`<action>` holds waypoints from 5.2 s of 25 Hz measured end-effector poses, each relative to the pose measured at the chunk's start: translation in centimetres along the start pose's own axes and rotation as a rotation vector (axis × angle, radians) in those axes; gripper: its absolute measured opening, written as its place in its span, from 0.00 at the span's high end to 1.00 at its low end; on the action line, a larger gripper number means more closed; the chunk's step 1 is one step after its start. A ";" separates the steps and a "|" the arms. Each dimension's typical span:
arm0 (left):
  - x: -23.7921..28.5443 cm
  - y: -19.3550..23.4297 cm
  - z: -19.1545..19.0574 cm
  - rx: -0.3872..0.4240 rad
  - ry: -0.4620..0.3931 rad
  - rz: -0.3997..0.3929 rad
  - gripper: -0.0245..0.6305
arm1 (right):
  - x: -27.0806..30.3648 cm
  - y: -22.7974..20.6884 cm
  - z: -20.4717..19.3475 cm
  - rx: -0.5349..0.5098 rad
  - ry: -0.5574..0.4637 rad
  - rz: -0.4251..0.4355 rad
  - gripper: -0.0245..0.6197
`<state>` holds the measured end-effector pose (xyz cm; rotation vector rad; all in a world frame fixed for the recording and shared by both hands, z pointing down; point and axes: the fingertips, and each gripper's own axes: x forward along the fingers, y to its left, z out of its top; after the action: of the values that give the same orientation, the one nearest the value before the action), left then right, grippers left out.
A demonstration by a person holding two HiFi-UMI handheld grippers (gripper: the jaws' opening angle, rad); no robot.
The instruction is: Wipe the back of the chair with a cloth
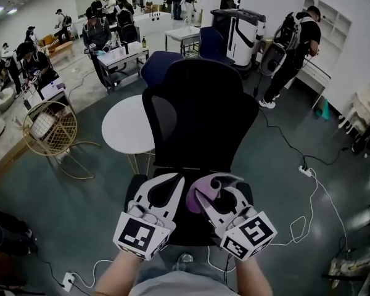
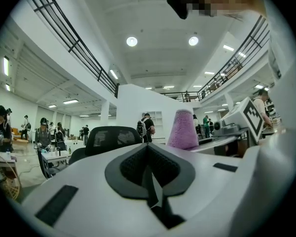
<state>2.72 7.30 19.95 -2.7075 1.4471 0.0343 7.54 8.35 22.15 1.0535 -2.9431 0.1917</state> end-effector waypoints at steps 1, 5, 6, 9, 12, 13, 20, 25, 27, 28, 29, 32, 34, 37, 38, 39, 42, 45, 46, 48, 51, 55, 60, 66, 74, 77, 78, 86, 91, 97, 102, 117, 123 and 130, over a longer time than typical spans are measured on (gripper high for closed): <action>0.4 0.4 -0.1 -0.003 -0.004 -0.009 0.94 | 0.5 -0.4 0.0 -0.002 0.000 -0.011 0.76; 2.2 2.7 -0.5 -0.018 0.004 -0.054 0.94 | 3.0 -2.1 0.1 0.008 0.004 -0.055 0.76; 2.7 3.3 -0.6 -0.025 0.012 -0.067 0.94 | 3.8 -2.4 0.1 0.012 0.007 -0.066 0.76; 4.2 5.7 -0.8 -0.031 0.017 -0.096 0.94 | 6.6 -3.7 0.1 0.020 0.017 -0.094 0.77; 5.5 8.3 -1.1 -0.024 0.022 -0.128 0.94 | 9.8 -4.8 0.0 0.036 0.024 -0.124 0.77; 5.9 9.1 -1.2 -0.026 0.028 -0.141 0.94 | 10.8 -5.1 0.0 0.041 0.026 -0.134 0.77; 7.8 14.5 -1.4 -0.028 0.032 -0.198 0.94 | 17.8 -7.5 0.5 0.039 0.036 -0.184 0.77; 9.4 16.9 -2.4 -0.037 0.046 -0.248 0.94 | 22.5 -10.5 0.7 0.043 0.053 -0.227 0.77; 9.9 17.4 -2.5 -0.040 0.048 -0.266 0.94 | 24.2 -12.0 1.2 0.045 0.056 -0.247 0.77; 10.1 17.5 -2.6 -0.042 0.049 -0.274 0.94 | 25.1 -12.8 1.5 0.044 0.058 -0.257 0.77; 10.3 17.7 -2.6 -0.043 0.049 -0.281 0.94 | 25.9 -13.5 2.0 0.040 0.059 -0.267 0.77; 11.0 18.3 -2.5 -0.050 0.046 -0.301 0.94 | 27.9 -15.5 3.8 0.012 0.055 -0.300 0.77; 11.4 18.7 -2.3 -0.053 0.041 -0.314 0.94 | 28.7 -16.6 5.4 -0.011 0.051 -0.319 0.77; 11.9 19.1 -2.1 -0.058 0.035 -0.327 0.94 | 29.3 -17.5 6.4 -0.023 0.058 -0.326 0.77; 12.0 19.1 -2.2 -0.061 0.035 -0.330 0.94 | 29.3 -17.6 6.3 -0.017 0.055 -0.322 0.77; 12.2 19.2 -2.3 -0.065 0.036 -0.333 0.94 | 29.3 -17.7 6.2 -0.007 0.047 -0.318 0.77; 12.5 19.3 -2.9 -0.076 0.042 -0.345 0.94 | 29.0 -18.1 5.7 0.035 0.029 -0.320 0.77; 12.7 19.4 -3.0 -0.089 0.039 -0.361 0.94 | 29.0 -18.6 5.0 0.045 0.052 -0.345 0.77; 12.8 19.3 -3.0 -0.092 0.038 -0.366 0.94 | 28.9 -18.8 4.8 0.044 0.062 -0.356 0.77; 12.9 19.0 -3.0 -0.093 0.038 -0.375 0.94 | 28.6 -19.4 4.8 0.042 0.073 -0.385 0.77; 13.2 18.3 -3.2 -0.085 0.046 -0.379 0.94 | 27.8 -20.8 4.7 0.056 0.074 -0.428 0.77; 14.0 17.1 -3.5 -0.083 0.053 -0.348 0.94 | 26.4 -22.9 4.5 0.080 0.078 -0.447 0.77; 15.4 15.0 -3.3 -0.084 0.051 -0.297 0.94 | 23.9 -25.8 4.6 0.093 0.083 -0.474 0.77; 16.7 12.3 -3.7 -0.103 0.056 -0.281 0.94 | 21.0 -28.4 4.6 0.059 0.119 -0.519 0.77; 17.9 10.4 -3.8 -0.113 0.055 -0.284 0.94 | 16.7 -30.9 4.2 0.042 0.135 -0.597 0.77; 18.0 9.8 -3.6 -0.114 0.050 -0.290 0.94 | 14.8 -31.6 4.1 0.034 0.144 -0.633 0.77; 18.1 9.6 -3.5 -0.113 0.048 -0.294 0.94 | 14.1 -31.8 4.1 0.033 0.146 -0.646 0.77; 17.9 8.9 -3.3 -0.104 0.048 -0.307 0.94 | 11.4 -32.6 3.3 0.017 0.161 -0.720 0.78; 17.7 9.0 -3.5 -0.098 0.057 -0.298 0.94 | 11.9 -33.2 2.2 0.014 0.167 -0.738 0.78; 16.7 9.6 -3.9 -0.089 0.065 -0.273 0.94 | 12.8 -33.6 0.0 0.027 0.205 -0.741 0.77; 15.9 11.0 -4.3 -0.094 0.074 -0.240 0.94 | 14.6 -33.2 -0.4 0.016 0.221 -0.727 0.77; 13.0 16.1 -4.2 -0.075 0.077 -0.159 0.94 | 25.7 -25.4 -1.2 -0.010 0.235 -0.527 0.77; 12.1 17.8 -4.1 -0.074 0.080 -0.147 0.94 | 29.4 -21.1 -1.5 -0.030 0.247 -0.436 0.77; 11.2 18.7 -4.5 -0.075 0.087 -0.144 0.94 | 31.2 -18.1 -2.3 -0.046 0.241 -0.385 0.77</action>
<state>-6.67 -12.74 22.87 -2.9008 1.2927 -0.0379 -5.21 -25.01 27.99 1.4458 -2.4667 0.2241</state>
